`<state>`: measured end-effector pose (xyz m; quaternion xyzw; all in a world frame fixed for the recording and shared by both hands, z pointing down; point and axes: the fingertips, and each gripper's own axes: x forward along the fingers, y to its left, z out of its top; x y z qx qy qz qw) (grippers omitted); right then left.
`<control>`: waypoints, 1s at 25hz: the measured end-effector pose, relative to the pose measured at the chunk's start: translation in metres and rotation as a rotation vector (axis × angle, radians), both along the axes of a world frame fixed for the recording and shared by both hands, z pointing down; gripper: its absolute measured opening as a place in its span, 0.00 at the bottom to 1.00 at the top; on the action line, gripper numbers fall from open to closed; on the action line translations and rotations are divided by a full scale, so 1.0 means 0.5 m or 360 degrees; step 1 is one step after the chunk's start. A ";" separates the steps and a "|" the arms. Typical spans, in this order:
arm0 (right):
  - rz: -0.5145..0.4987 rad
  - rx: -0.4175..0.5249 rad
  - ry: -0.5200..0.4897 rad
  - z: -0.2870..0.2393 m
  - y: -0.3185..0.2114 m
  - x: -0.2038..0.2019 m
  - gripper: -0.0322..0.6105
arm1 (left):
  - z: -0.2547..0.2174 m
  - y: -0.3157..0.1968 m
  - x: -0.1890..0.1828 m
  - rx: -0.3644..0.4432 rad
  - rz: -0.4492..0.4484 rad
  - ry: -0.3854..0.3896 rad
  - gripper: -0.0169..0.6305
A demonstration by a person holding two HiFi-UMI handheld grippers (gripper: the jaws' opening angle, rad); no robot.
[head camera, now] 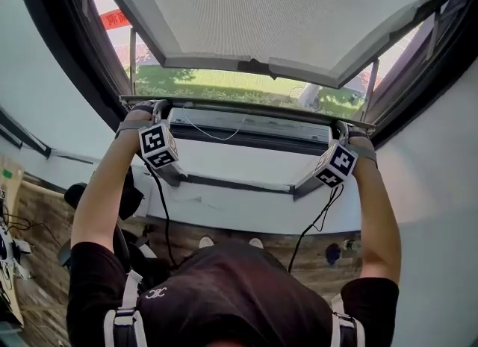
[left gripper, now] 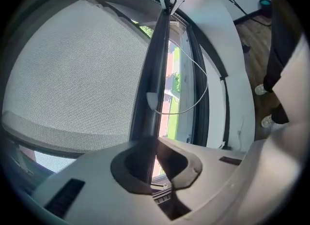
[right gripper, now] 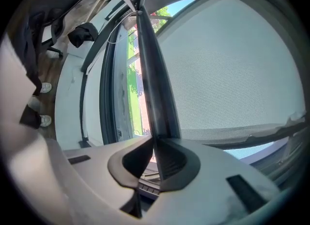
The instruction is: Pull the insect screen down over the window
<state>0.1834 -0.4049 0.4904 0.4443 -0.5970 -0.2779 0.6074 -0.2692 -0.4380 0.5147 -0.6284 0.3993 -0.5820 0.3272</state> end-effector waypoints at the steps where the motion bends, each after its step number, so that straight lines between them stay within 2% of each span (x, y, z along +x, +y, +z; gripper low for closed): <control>1: 0.0003 -0.0013 -0.0011 0.006 -0.001 0.000 0.11 | 0.005 0.000 0.001 -0.0012 -0.0001 -0.0005 0.08; 7: 0.0034 -0.0167 0.0004 0.110 0.005 0.011 0.11 | 0.092 0.006 -0.002 -0.0137 -0.0013 -0.0077 0.08; 12: 0.0044 -0.0179 0.0001 0.149 0.002 0.011 0.11 | 0.135 0.004 0.000 -0.0189 -0.0020 -0.0145 0.08; 15: 0.0044 -0.0177 -0.0022 0.151 0.001 0.002 0.13 | 0.146 0.002 0.000 -0.0213 -0.0028 -0.0136 0.08; 19: 0.0046 -0.0251 -0.0018 0.192 0.011 0.000 0.13 | 0.186 0.007 -0.002 -0.0265 -0.0065 -0.0110 0.08; 25: 0.0050 -0.0314 -0.0028 0.244 0.017 0.000 0.15 | 0.237 0.010 -0.002 -0.0318 -0.0095 -0.0133 0.09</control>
